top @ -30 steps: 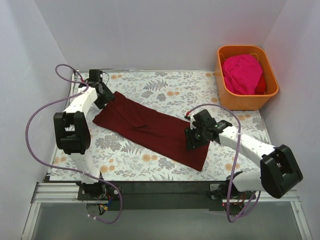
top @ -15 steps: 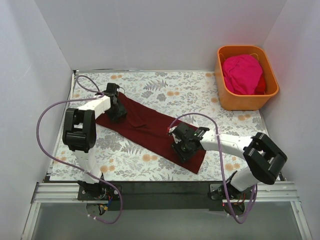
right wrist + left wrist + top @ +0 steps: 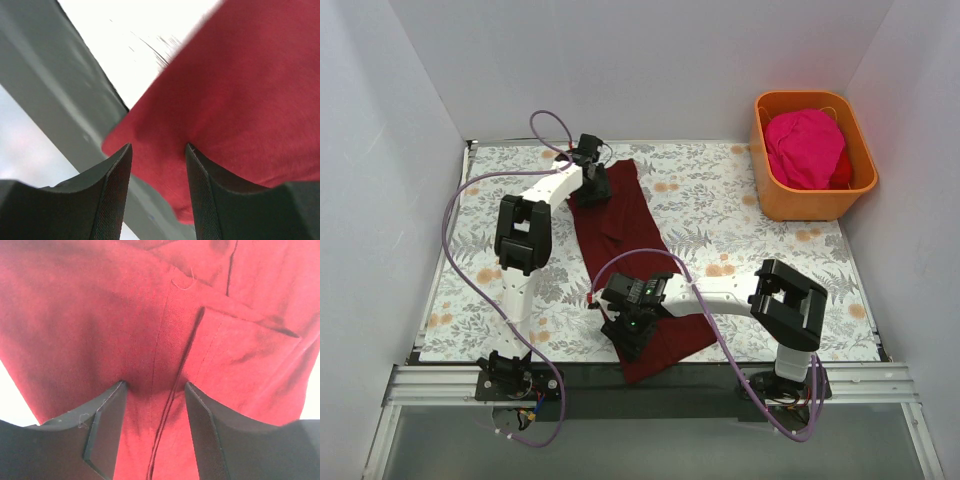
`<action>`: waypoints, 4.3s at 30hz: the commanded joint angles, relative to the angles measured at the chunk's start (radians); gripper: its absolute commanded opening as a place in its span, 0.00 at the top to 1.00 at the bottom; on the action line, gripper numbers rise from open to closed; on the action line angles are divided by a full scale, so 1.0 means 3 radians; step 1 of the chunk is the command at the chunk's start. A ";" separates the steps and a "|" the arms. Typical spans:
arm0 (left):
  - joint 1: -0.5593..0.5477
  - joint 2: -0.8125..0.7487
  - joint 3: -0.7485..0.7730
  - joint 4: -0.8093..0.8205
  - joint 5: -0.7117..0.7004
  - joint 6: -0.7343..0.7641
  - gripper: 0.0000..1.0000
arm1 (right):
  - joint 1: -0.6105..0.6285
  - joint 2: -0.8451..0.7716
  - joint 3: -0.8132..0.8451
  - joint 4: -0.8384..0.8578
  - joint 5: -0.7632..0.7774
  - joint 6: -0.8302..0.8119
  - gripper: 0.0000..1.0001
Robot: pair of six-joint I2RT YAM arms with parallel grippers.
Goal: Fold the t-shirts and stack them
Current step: Fold the tshirt
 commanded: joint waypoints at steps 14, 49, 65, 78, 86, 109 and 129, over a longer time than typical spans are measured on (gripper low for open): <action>-0.0454 -0.0459 0.0552 0.0561 0.0343 0.0104 0.36 | -0.1242 -0.0780 -0.0033 0.0248 0.0085 -0.0005 0.45; -0.1380 -0.2675 -0.3242 0.0552 0.0895 -0.0653 0.50 | -0.2360 0.0778 0.0273 0.2534 -0.0571 0.1544 0.59; -0.1467 -0.2757 -0.3508 0.0040 0.1120 -0.0760 0.59 | -0.2575 0.0620 0.0146 0.2544 -0.0653 0.1360 0.99; -0.1472 -0.2936 -0.3636 -0.0083 0.1350 -0.0760 0.60 | -0.2606 0.0773 0.0207 0.2361 -0.0862 0.1197 0.86; -0.1472 -0.3059 -0.3483 -0.0124 0.1539 -0.0745 0.60 | -0.2616 0.0298 0.0166 0.1941 -0.0485 0.0758 0.62; -0.1727 -0.2445 -0.3411 0.0198 0.1647 -0.0673 0.60 | -0.2948 0.1366 0.1408 0.2176 -0.0305 0.0951 0.64; -0.1835 -0.2460 -0.3615 0.0245 0.1606 -0.0776 0.60 | -0.2959 0.1954 0.1935 0.2442 -0.0213 0.1227 0.64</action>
